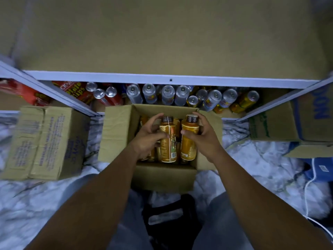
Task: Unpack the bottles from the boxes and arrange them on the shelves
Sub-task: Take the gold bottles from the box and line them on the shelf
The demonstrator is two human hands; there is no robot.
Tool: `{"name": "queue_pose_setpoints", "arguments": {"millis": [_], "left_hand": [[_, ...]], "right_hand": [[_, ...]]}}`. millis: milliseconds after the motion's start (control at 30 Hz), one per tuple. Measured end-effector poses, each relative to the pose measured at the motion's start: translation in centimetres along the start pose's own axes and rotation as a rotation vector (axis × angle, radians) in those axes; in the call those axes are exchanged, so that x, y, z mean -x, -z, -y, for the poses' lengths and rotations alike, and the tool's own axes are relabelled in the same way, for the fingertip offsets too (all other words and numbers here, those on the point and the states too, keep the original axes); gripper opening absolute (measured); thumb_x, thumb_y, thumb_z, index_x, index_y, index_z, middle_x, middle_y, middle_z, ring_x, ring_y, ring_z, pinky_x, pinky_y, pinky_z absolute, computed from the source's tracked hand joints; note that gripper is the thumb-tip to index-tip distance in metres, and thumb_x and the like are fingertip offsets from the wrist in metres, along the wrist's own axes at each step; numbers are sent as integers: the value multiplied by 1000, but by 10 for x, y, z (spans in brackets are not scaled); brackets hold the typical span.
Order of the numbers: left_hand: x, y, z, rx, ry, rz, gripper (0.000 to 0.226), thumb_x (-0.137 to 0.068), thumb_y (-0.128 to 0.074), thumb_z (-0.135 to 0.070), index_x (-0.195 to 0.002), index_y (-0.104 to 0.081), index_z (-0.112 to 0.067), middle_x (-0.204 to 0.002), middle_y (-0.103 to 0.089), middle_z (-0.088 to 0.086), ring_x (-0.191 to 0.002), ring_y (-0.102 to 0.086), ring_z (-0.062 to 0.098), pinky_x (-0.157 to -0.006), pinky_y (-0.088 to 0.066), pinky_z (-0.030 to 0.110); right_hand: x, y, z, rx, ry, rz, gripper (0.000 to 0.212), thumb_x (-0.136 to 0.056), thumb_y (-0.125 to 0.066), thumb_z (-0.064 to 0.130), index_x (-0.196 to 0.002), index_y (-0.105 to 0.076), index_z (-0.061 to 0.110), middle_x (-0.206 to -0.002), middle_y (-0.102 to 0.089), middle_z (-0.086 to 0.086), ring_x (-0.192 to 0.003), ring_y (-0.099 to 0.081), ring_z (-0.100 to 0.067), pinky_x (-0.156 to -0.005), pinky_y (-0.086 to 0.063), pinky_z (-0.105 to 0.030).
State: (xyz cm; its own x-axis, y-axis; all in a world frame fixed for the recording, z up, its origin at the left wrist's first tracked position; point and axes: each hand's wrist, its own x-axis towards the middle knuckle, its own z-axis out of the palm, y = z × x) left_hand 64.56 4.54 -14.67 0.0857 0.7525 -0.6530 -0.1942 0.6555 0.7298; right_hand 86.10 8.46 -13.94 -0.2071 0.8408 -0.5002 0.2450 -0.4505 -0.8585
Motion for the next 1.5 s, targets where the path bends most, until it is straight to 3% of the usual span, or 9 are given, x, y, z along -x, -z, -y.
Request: {"name": "queue_pose_setpoints", "arguments": {"millis": [167, 300, 433, 600, 767, 1067, 1267, 1400, 1500], "left_hand": [[110, -36, -97, 32, -68, 20, 78, -81, -73, 10, -143, -50, -31, -133, -65, 5, -124, -61, 33, -90, -55, 55], [203, -64, -189, 2, -156, 43, 82, -73, -80, -1, -142, -51, -34, -130, -66, 7, -118, -63, 31, -94, -51, 55], [278, -82, -281, -54, -297, 27, 80, -77, -80, 4, -142, -51, -34, -128, -66, 11, -115, -65, 30, -83, -55, 41], [343, -97, -383, -148, -524, 17, 83, -72, -86, -4, -140, -52, -39, -133, -65, 3, -120, -64, 27, -91, -56, 50], [379, -100, -465, -224, -686, -9, 79, -77, -77, 11, -138, -51, -32, -115, -70, 9, -107, -67, 22, -91, -57, 41], [410, -61, -573, -409, -864, -22, 75, -75, -83, 3, -129, -51, -39, -121, -68, 8, -113, -65, 32, -96, -57, 49], [400, -36, -619, -469, -919, -27, 76, -77, -84, -2, -129, -49, -45, -128, -66, -2, -116, -65, 21, -101, -54, 49], [385, -36, -639, -493, -928, -33, 79, -79, -83, -2, -132, -47, -46, -130, -64, -5, -119, -63, 16, -102, -53, 48], [372, -42, -650, -499, -929, -35, 79, -80, -82, 0, -136, -46, -43, -129, -63, -6, -119, -62, 13, -104, -52, 45]], "right_hand": [[89, 20, 116, 22, 20, 47, 74, -80, -86, 26, -142, -47, 39, -124, -68, 8, -113, -66, -11, -100, -55, -47], [162, 38, 229, 67, 98, 71, 72, -82, -84, 25, -142, -47, 41, -115, -69, 18, -105, -67, 0, -99, -55, -38], [217, 57, 334, 127, 222, 66, 70, -81, -84, 32, -137, -46, 52, -111, -67, 26, -104, -64, 4, -98, -55, -36], [256, 68, 443, 129, 392, 51, 72, -80, -85, 31, -135, -46, 57, -123, -64, 17, -112, -62, -5, -97, -55, -38], [270, 65, 529, 112, 542, 47, 66, -83, -83, 27, -131, -46, 54, -114, -65, 12, -97, -63, 7, -81, -52, -19], [268, 27, 636, 196, 672, -78, 71, -80, -84, 37, -131, -38, 53, -116, -66, 16, -102, -61, 2, -77, -47, -14], [252, 4, 675, 169, 752, -170, 70, -79, -86, 33, -129, -38, 48, -113, -69, 11, -98, -64, 3, -79, -50, -16], [235, 4, 689, 186, 813, -229, 70, -78, -87, 31, -128, -40, 47, -124, -63, 14, -115, -59, -5, -92, -51, -26], [223, 8, 698, 208, 832, -261, 70, -80, -86, 28, -130, -41, 45, -124, -56, 23, -115, -51, 9, -90, -45, -16]]}}
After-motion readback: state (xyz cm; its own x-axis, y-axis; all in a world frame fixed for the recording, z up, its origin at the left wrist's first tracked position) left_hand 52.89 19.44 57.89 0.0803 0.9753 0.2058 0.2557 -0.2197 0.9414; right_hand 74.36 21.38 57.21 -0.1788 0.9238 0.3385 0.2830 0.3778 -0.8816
